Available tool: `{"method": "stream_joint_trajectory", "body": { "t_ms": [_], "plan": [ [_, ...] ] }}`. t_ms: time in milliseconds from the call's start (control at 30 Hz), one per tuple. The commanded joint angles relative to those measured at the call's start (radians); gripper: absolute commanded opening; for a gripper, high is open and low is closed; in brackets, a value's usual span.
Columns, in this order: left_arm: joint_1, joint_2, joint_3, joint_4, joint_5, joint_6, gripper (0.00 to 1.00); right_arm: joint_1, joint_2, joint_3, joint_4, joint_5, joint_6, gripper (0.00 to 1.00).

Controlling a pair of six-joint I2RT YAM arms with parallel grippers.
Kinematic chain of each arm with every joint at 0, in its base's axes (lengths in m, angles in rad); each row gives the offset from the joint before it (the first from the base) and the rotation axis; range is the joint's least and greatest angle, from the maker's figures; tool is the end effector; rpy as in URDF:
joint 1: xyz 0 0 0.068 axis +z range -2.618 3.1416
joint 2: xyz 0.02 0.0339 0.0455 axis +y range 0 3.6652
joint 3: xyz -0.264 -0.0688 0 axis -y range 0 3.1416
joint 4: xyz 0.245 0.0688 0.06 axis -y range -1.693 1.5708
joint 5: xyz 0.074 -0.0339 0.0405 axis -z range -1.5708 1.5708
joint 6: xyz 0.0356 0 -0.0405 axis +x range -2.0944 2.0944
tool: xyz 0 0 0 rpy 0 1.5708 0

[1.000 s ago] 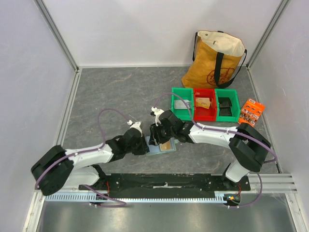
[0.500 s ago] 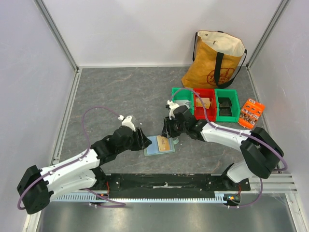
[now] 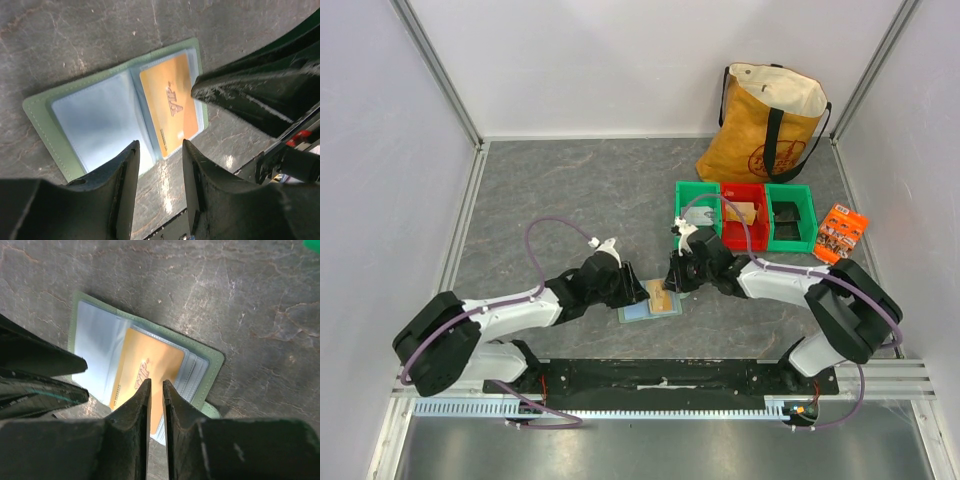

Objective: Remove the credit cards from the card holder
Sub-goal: Remove the credit card from the card holder.

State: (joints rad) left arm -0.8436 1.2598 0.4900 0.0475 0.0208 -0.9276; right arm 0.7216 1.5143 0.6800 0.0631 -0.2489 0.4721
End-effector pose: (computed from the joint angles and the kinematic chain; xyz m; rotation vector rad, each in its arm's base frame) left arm 0.1584 -0.1791 0.1649 -0.0924 2.4755 -0.8826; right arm 0.2134 0.1994 0.1603 -0.4390 2.4463 0.8462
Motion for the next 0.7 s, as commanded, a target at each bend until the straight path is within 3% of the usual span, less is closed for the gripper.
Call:
{"method": "stream_joint_trajectory", "body": {
  "t_ms": [0,400,667],
  "plan": [
    [0.038,0.036,-0.002,0.124,0.05,-0.046,0.46,-0.007,0.037,-0.028,0.072,-0.032,0.008,0.19],
    [0.064,0.167,-0.056,0.282,0.149,-0.094,0.45,-0.007,0.066,-0.068,0.093,-0.061,0.028,0.15],
    [0.067,0.178,-0.1,0.36,0.166,-0.14,0.33,-0.007,0.069,-0.071,0.093,-0.059,0.03,0.15]
  ]
}}
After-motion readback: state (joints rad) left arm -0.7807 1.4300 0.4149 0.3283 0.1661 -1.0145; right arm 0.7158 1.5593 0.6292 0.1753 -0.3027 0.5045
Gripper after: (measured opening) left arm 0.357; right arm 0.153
